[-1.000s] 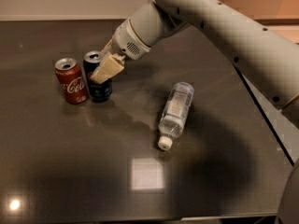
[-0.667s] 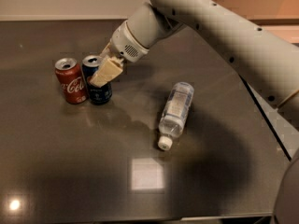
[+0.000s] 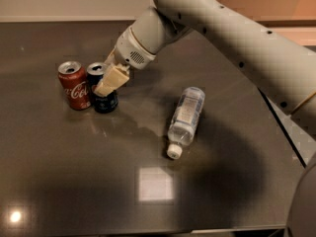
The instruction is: Move pepsi can near coke can
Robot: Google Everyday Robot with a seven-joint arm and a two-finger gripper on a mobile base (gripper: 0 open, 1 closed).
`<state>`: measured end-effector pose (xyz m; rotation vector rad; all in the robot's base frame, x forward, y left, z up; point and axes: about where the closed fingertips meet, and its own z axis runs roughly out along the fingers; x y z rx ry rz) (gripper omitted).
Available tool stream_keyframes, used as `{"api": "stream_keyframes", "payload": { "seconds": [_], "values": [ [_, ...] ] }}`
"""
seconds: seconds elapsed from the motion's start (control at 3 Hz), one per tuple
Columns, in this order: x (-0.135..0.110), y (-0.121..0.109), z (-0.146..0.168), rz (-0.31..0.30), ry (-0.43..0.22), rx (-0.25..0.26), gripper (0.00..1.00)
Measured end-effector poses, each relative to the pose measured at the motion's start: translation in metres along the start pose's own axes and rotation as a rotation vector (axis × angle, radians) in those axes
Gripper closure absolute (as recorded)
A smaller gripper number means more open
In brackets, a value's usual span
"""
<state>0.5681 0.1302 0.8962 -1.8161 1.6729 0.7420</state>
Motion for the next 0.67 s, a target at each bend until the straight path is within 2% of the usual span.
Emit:
{"api": "stream_keyframes", "payload": {
  "seconds": [0.33, 0.67],
  "values": [
    [0.0045, 0.0003, 0.0006, 0.001, -0.001, -0.001, 0.0],
    [0.0045, 0.0003, 0.0007, 0.001, -0.001, -0.001, 0.0]
  ]
}}
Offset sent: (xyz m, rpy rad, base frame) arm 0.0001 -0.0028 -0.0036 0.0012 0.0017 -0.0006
